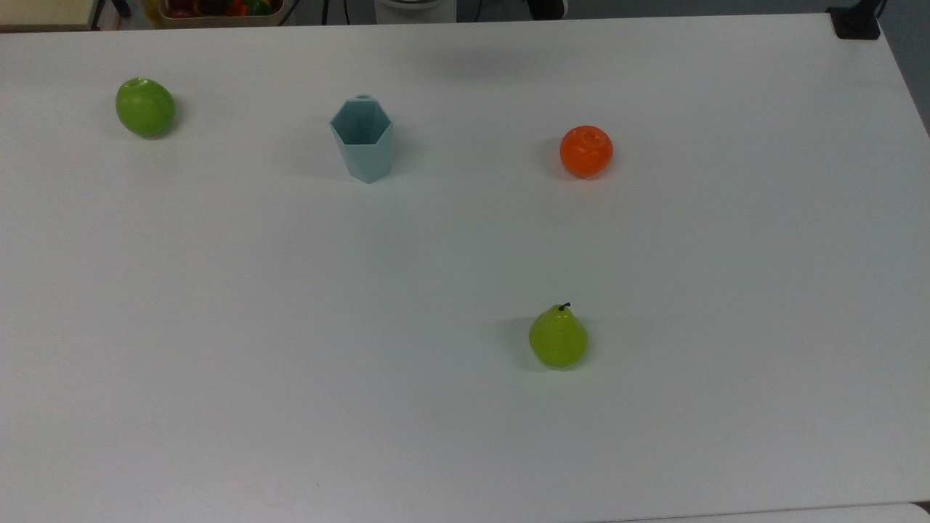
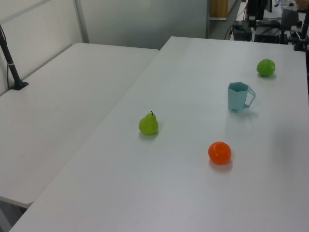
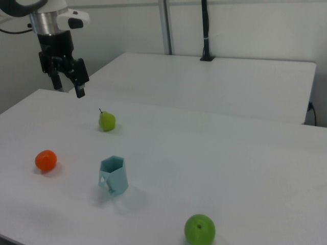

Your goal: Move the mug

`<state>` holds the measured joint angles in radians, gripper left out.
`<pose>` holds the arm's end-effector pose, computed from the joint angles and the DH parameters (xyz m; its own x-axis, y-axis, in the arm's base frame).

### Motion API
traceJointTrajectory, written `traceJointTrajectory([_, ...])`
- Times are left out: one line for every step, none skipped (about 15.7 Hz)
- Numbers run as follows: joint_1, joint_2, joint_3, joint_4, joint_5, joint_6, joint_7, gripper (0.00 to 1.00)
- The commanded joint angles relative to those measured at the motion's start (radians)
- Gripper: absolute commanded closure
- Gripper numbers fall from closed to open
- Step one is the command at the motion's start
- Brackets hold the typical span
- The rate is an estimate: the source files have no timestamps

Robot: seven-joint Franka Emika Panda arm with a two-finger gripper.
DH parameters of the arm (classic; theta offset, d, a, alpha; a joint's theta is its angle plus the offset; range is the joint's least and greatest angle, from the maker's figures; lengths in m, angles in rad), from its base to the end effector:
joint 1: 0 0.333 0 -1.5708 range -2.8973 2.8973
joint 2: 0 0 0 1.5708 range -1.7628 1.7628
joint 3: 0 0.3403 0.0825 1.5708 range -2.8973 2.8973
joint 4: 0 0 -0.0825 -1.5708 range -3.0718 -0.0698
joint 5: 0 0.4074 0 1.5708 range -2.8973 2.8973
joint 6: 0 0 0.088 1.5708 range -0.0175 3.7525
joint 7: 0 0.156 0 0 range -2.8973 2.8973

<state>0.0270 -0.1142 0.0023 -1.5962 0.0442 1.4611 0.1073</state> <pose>0.5259 0.0228 0.6411 0.9970 -0.0730 -0.0254 -0.0740 -0.9964 -0.0413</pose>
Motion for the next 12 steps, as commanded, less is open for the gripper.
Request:
traceJointTrajectory([0.025, 0.038, -0.011, 0.016, 0.017, 0.126, -0.035, 0.0])
traceJointTrajectory([0.04, 0.038, -0.03, -0.004, 0.016, 0.181, -0.069, 0.0])
traceJointTrajectory([0.059, 0.038, -0.057, -0.014, 0.016, 0.221, -0.098, 0.0])
traceJointTrajectory([0.083, 0.038, -0.082, -0.036, 0.013, 0.246, -0.132, 0.0])
traceJointTrajectory([0.091, 0.036, -0.099, -0.047, 0.016, 0.263, -0.162, 0.0])
traceJointTrajectory([0.094, 0.033, -0.105, -0.048, 0.017, 0.265, -0.163, 0.0])
traceJointTrajectory([0.093, 0.034, -0.105, -0.048, 0.017, 0.265, -0.153, 0.0])
traceJointTrajectory([0.093, 0.036, -0.105, -0.047, 0.017, 0.266, -0.152, 0.0])
traceJointTrajectory([0.093, 0.037, -0.105, -0.045, 0.017, 0.268, -0.152, 0.0])
traceJointTrajectory([0.093, 0.038, -0.105, -0.045, 0.017, 0.268, -0.152, 0.0])
traceJointTrajectory([0.094, 0.039, -0.107, -0.047, 0.017, 0.266, -0.152, 0.0])
traceJointTrajectory([0.094, 0.039, -0.105, -0.047, 0.017, 0.266, -0.153, 0.0])
